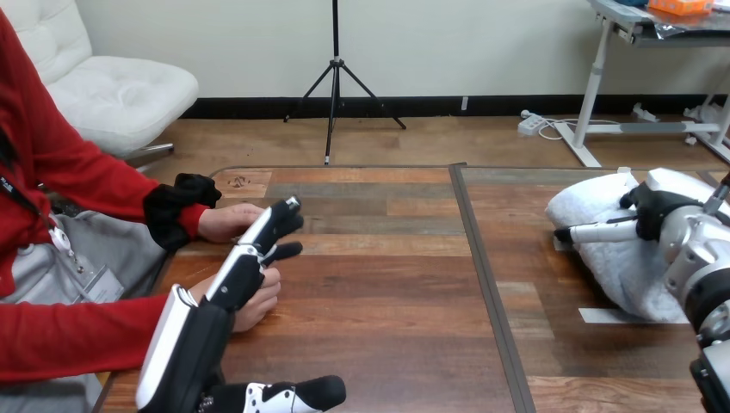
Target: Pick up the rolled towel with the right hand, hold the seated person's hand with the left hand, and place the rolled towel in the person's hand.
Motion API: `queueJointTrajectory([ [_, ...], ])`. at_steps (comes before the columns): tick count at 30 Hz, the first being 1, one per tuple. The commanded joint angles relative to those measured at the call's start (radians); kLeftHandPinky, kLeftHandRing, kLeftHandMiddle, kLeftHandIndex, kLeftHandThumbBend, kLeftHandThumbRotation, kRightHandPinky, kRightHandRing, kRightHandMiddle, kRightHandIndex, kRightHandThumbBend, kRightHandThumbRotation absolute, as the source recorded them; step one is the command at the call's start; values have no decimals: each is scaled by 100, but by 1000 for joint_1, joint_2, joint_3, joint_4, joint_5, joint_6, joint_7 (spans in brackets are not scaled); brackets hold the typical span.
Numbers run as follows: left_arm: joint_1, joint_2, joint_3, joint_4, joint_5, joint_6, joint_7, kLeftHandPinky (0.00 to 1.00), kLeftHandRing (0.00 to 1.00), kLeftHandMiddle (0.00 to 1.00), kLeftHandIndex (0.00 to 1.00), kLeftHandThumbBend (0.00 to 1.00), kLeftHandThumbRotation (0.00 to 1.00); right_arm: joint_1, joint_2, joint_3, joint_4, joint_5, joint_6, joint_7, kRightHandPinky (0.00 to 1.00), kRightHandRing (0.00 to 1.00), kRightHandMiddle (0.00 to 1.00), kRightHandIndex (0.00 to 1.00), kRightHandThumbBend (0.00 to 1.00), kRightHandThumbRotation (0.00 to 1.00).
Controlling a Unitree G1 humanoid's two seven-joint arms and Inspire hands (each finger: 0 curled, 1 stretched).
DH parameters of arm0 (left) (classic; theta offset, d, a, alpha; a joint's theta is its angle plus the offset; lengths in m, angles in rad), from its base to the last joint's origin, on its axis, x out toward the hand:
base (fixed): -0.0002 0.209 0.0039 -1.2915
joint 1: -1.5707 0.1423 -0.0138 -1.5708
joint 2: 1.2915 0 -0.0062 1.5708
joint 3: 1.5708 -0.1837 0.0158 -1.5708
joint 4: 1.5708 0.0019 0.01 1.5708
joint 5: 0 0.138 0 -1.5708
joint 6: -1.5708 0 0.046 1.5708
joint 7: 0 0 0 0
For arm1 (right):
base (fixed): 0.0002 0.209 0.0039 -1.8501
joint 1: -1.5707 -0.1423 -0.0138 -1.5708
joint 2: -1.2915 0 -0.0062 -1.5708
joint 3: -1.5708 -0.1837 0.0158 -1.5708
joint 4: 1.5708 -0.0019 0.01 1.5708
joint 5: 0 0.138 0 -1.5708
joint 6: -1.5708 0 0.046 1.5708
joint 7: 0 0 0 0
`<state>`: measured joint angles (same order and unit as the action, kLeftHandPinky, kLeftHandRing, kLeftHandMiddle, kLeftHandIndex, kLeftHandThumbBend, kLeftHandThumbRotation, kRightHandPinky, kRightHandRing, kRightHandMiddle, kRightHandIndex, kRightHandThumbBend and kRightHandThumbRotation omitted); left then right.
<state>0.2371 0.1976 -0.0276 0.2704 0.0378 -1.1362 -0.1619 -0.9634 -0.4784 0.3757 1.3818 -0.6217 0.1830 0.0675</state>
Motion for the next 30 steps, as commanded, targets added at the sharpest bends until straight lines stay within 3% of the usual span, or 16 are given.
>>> queueJointTrajectory([
  [1, -23, 19, -11, -63, -27, 5, -10, 82, 90, 94, 92, 100, 57, 5, 30, 12, 4, -7, 7, 11, 76, 89, 89, 87, 100, 69],
  [11, -19, 17, -13, -80, -45, 5, -23, 80, 90, 94, 92, 100, 56, 23, 42, 4, 3, 2, -3, 6, 71, 91, 90, 91, 100, 70],
  [21, -15, 18, -20, -95, -64, 14, -34, 79, 89, 93, 91, 100, 53, 28, 50, 36, 5, -28, -2, 22, 66, 91, 92, 94, 100, 72],
  [30, -9, 22, -40, -112, -111, 30, -57, 78, 89, 93, 90, 100, 50, 33, 58, 54, 5, -40, 3, 20, 74, 97, 96, 98, 98, 69],
])
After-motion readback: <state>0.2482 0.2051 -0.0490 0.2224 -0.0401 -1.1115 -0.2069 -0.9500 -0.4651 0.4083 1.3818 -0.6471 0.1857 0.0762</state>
